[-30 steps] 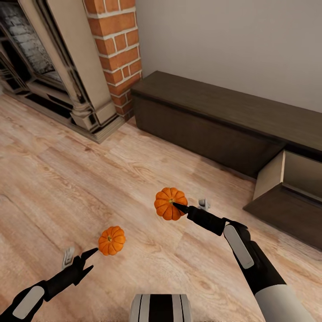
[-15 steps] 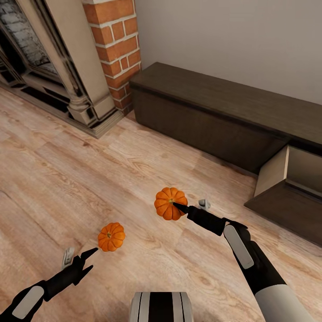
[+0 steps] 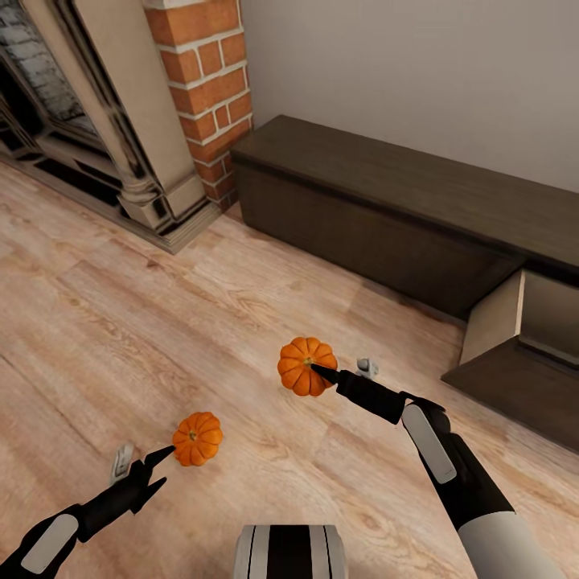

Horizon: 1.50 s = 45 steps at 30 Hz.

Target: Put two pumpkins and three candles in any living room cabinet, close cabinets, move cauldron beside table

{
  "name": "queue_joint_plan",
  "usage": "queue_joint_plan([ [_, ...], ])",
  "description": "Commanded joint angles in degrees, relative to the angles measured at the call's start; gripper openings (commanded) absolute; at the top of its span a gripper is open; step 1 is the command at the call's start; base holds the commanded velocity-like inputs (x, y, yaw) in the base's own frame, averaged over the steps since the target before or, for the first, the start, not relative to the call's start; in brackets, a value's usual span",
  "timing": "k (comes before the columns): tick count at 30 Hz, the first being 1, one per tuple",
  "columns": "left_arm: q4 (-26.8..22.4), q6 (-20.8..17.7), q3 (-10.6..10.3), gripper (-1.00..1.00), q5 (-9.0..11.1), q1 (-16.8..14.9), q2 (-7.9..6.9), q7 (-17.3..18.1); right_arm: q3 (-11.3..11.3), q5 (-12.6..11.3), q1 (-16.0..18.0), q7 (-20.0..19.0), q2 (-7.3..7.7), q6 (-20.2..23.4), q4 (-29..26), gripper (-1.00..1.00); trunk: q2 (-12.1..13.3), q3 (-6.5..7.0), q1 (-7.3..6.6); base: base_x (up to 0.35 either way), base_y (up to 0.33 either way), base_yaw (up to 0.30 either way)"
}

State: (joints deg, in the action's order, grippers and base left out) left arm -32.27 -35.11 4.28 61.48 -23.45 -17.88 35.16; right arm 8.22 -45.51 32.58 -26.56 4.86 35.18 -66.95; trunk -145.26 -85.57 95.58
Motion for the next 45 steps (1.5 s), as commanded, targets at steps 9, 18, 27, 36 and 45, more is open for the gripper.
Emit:
queue_joint_plan([
  [9, 0.01, -0.39, 0.14, 1.0, 0.22, -0.02, 0.04, 0.0, 0.05, -0.37, 0.03, 0.11, -0.02, 0.24, -0.02, -1.0, -0.01, -0.03, 0.01, 0.124, -0.001, 0.0],
  [18, 0.01, -0.39, 0.2, 1.0, 0.22, -0.02, -0.01, 0.05, 0.05, -0.37, 0.03, 0.11, -0.02, 0.24, 0.06, -1.0, -0.01, -0.03, 0.01, 0.131, 0.005, 0.0],
  [27, 0.01, -0.4, 0.29, 1.0, 0.22, -0.02, -0.04, 0.01, 0.05, -0.37, 0.03, 0.11, -0.02, 0.24, 0.07, -1.0, -0.01, -0.03, 0.01, 0.102, 0.032, 0.0],
  [36, 0.08, -0.33, 0.37, 1.0, 0.22, -0.02, -0.05, 0.0, 0.08, -0.37, 0.03, 0.11, -0.02, 0.24, 0.07, -1.0, -0.01, -0.03, 0.01, 0.002, 0.125, 0.0],
  [45, 0.07, -0.28, 0.29, 1.0, -0.46, -0.02, 0.0, -3.18, 0.12, -0.37, 0.03, 0.18, -0.02, 0.24, 0.07, -1.0, -0.01, -0.03, 0.01, 0.0, 0.012, 0.0],
])
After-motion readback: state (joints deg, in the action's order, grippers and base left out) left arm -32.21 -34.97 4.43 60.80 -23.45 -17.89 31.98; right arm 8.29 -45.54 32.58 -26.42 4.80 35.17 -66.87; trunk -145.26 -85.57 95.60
